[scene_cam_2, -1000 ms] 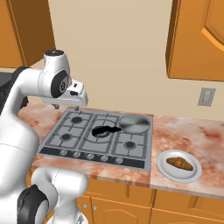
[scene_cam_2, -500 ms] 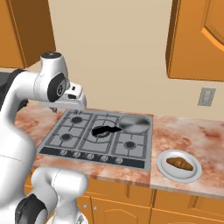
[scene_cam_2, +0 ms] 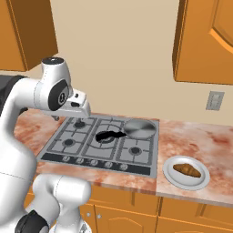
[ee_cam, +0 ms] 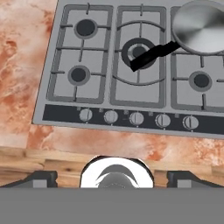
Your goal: Pick the croissant and place it on the pan. Then turn on the stove to warm the croissant.
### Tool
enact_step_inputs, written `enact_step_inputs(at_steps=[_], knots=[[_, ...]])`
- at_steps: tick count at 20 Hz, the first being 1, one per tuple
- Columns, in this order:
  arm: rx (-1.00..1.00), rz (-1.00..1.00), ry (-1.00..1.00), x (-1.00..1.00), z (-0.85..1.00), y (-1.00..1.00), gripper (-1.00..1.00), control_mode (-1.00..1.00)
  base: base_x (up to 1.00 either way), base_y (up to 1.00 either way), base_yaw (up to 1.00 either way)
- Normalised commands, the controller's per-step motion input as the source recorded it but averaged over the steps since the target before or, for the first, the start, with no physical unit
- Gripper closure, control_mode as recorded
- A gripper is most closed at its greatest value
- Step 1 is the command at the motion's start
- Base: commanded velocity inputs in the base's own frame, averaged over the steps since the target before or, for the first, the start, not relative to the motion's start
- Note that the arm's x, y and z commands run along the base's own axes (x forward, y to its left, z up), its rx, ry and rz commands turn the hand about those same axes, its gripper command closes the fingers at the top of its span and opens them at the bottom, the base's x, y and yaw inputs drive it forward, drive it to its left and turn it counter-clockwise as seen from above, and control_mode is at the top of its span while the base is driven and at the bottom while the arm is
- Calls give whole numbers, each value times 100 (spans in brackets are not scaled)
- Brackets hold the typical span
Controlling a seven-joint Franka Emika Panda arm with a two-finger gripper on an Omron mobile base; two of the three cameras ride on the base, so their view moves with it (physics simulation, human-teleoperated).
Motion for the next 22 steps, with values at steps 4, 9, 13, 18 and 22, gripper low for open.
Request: enact_step_inputs(at_steps=[4, 9, 13, 18, 22], knots=[[0, 0, 0, -12, -9, -5, -100, -100, 0, 0, 0], [0, 0, 0, -12, -9, -5, -100, -100, 0, 0, 0], [0, 0, 0, -11, -8, -9, -100, -100, 0, 0, 0], [0, -2, 0, -2, -7, -19, -100, -100, 0, 0, 0], [0, -7, 0, -2, -6, -20, -100, -100, 0, 0, 0]])
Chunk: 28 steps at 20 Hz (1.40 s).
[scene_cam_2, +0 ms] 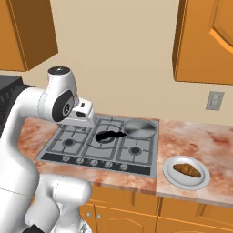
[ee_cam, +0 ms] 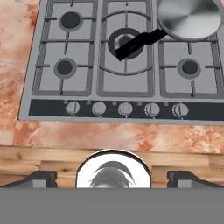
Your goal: Pick the croissant and place it on the pan. Then turn on the stove to warm the croissant.
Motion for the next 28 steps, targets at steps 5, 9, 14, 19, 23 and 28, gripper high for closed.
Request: enact_step_inputs(at_steps=[5, 9, 14, 19, 23, 28], knots=[[0, -9, 0, -4, -6, -16, -100, -100, 0, 0, 0], [0, -11, 0, -6, -6, -13, -100, -100, 0, 0, 0], [0, -14, 0, -4, -6, -12, -100, -100, 0, 0, 0], [0, -15, 0, -1, -6, -9, -100, -100, 0, 0, 0], [0, -14, 0, -3, -5, -13, -100, -100, 0, 0, 0], [0, -14, 0, -2, -5, -15, -100, -100, 0, 0, 0]])
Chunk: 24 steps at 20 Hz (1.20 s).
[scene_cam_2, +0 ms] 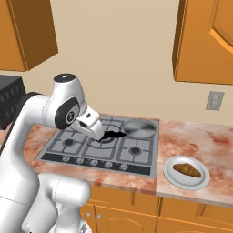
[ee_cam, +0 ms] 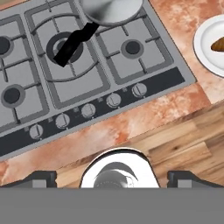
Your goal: Pick the croissant and place it on the pan. Then turn on the stove to warm the croissant.
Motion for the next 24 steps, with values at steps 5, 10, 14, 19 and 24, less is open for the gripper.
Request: enact_step_inputs(at_steps=[5, 10, 14, 19, 24], knots=[[0, -12, 0, -1, -5, -10, -100, -100, 0, 0, 0], [0, -9, 0, -1, -2, -16, -100, -100, 0, 0, 0], [0, -9, -1, -3, -3, -17, -100, -100, 0, 0, 0], [4, -2, -5, -1, -5, -14, -100, -100, 0, 0, 0], [0, 0, 0, -3, 0, -5, -100, -100, 0, 0, 0]])
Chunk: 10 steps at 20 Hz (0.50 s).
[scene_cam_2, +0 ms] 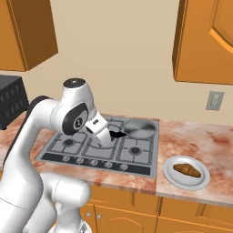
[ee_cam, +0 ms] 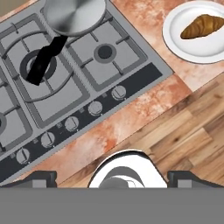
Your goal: Pick the croissant and place it on the pan. Then turn on the stove to warm the croissant.
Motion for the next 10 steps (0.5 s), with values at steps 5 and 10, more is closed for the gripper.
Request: enact_step_inputs(at_steps=[5, 10], knots=[[0, 0, 0, -7, 0, 0, -100, -100, 0, 0, 0], [0, 0, 0, -13, 0, -2, -100, -100, 0, 0, 0]])
